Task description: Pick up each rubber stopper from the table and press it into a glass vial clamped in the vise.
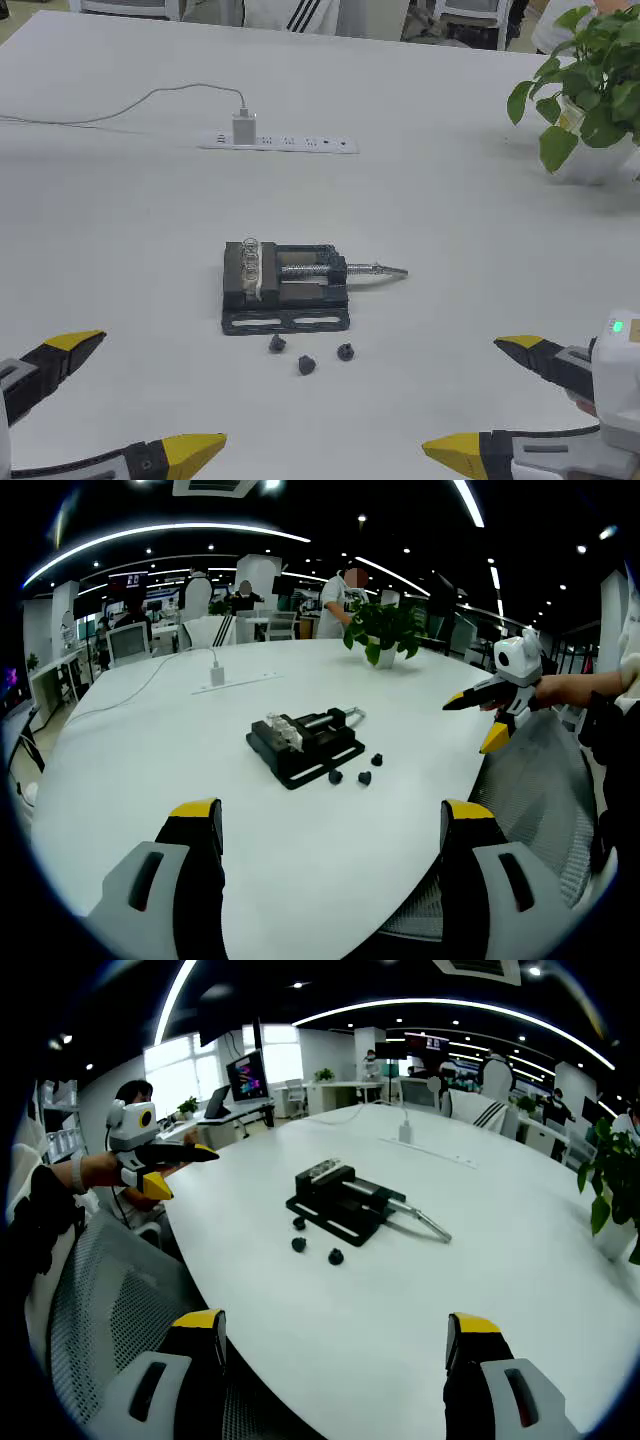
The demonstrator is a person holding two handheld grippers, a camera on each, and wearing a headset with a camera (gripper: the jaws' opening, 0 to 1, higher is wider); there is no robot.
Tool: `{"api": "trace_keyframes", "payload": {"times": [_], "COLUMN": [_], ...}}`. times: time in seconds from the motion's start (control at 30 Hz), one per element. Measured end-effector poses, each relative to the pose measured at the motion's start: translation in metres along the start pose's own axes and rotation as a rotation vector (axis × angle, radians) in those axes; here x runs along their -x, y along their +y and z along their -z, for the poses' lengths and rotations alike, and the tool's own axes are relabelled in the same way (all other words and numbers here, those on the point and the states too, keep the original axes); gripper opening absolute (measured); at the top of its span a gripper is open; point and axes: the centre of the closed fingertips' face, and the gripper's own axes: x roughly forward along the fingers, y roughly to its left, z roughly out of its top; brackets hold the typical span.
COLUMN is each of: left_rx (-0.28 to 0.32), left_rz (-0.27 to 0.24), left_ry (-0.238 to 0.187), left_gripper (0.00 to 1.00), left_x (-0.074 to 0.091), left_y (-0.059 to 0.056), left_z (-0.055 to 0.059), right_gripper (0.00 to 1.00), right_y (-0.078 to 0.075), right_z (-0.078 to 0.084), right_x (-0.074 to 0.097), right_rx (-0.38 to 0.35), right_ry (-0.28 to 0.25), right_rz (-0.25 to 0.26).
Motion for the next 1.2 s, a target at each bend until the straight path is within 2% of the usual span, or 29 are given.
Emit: {"api": "trace_keyframes", "payload": {"times": [0.53, 1.2], "left_rx": [-0.013, -0.021], "left_rz": [0.021, 0.019], "left_ry": [0.017, 0.013], "left_gripper": [0.88, 0.87], "left_x": [-0.001, 0.001], "left_y": [-0.002, 0.003], "left_z": [0.004, 0.000], "right_gripper": [0.86, 0.84], "right_y": [0.005, 0.008], "right_z": [-0.002, -0.008], "right_x": [-0.007, -0.013], "right_rx": [-0.013, -0.011], "right_ry": [-0.012, -0.005], "right_rz": [0.005, 0.008]}}
